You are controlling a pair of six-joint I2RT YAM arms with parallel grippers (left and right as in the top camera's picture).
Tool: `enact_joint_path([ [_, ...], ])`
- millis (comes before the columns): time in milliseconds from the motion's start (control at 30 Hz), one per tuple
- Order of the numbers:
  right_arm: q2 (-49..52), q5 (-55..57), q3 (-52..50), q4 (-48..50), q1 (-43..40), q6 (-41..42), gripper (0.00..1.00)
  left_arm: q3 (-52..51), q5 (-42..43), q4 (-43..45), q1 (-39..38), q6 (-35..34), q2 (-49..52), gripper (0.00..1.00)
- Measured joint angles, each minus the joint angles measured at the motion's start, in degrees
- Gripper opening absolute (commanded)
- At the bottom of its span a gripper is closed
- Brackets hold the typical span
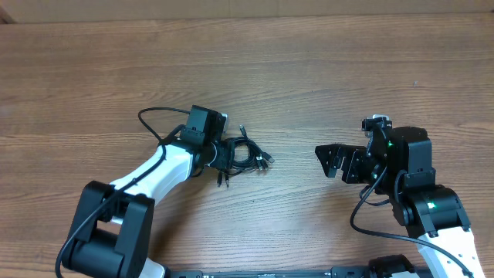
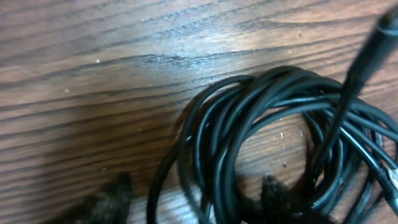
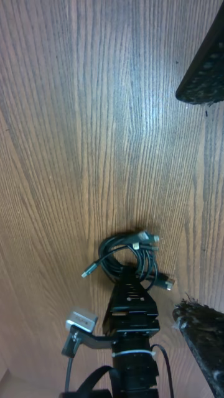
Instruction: Untangle cables
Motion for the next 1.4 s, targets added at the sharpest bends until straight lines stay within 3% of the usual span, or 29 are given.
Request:
enact_joint_path([
  [100, 0.0, 0.0, 0.0, 0.0, 0.0, 0.0, 1.00, 0.2, 0.4, 0.2, -0.3, -0.1, 0.3, 0.20],
  [233, 0.0, 0.0, 0.0, 0.0, 0.0, 0.0, 1.00, 1.1, 1.0, -0.3, -0.4, 0.2, 0.3, 0.04],
  [533, 0.2, -2.5, 0.0, 0.0, 0.0, 0.0, 1.00, 9.7, 5.3, -5.9, -0.4, 0.3, -0.5, 0.04],
  [800, 5.1, -7.8, 0.0, 0.4, 0.0, 0.3, 0.63, 13.0, 15.6, -7.3, -0.7, 0.3, -1.8, 0.04],
  [1100, 12.2, -15.1, 0.0, 2.7, 0.9, 0.3, 0.51, 13.0, 19.6, -7.4, -3.2, 0.3, -1.8, 0.04],
  [1400, 16.0, -12.9, 0.0, 3.4, 8.9, 0.2, 0.31, 13.0, 20.6, -7.2, -6.5, 0.0, -1.8, 0.04],
])
